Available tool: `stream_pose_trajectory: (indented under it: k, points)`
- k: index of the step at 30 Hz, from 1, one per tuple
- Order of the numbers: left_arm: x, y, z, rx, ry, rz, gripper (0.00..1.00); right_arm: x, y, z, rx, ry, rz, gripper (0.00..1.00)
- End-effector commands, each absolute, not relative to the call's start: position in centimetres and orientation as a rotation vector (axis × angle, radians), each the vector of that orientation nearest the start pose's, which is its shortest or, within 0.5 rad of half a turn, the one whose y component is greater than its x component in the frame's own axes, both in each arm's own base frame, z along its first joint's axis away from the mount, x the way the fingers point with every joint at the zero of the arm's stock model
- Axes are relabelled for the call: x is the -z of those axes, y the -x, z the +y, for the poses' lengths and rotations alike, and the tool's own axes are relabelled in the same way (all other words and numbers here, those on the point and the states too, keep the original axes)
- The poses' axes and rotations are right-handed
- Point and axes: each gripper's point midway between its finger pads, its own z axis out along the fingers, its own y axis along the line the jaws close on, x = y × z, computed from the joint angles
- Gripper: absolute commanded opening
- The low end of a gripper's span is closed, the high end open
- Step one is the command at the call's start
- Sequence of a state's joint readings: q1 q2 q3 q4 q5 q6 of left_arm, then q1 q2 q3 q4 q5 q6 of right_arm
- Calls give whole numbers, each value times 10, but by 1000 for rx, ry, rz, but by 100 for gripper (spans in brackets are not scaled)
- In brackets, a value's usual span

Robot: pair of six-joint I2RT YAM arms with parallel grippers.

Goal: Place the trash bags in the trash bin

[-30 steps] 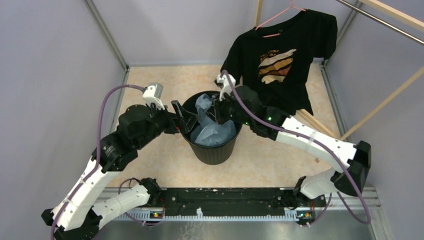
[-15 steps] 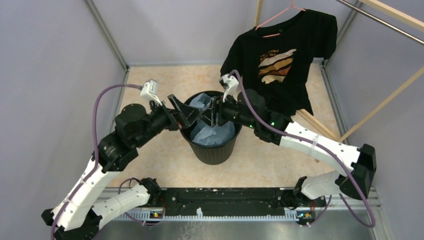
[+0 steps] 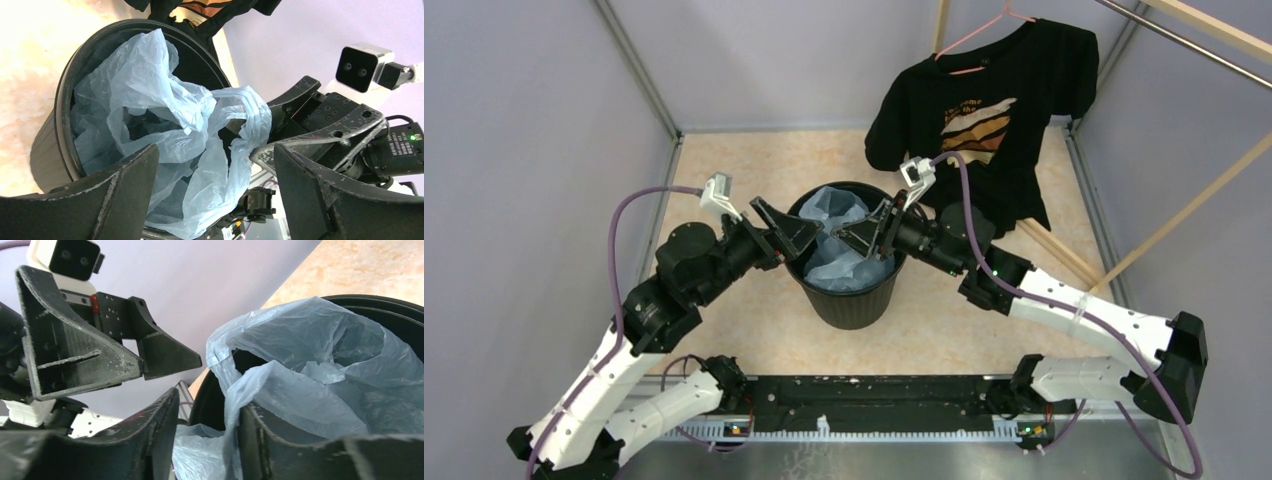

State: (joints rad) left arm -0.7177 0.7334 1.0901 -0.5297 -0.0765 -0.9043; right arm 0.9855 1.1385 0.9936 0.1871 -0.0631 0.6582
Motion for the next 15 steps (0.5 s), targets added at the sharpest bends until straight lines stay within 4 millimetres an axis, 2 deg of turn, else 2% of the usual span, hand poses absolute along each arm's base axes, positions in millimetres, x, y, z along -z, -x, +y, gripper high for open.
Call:
stream_pose_trajectory:
  k: [1, 4, 7, 10, 15]
  points:
    - [-374, -203, -208, 1173, 259, 1810, 87, -388, -194, 355, -1392, 290, 1545, 37]
    - [-369, -211, -219, 1155, 222, 1847, 85, -387, -192, 357, -1397, 303, 1547, 25]
    - [-364, -220, -221, 1093, 213, 1886, 83, -388, -191, 355, -1398, 310, 1544, 17]
    - [-359, -228, -220, 1035, 227, 1904, 77, -389, -192, 352, -1385, 305, 1543, 15]
    - [-347, -238, -214, 955, 249, 1922, 72, -391, -193, 349, -1374, 302, 1536, 14]
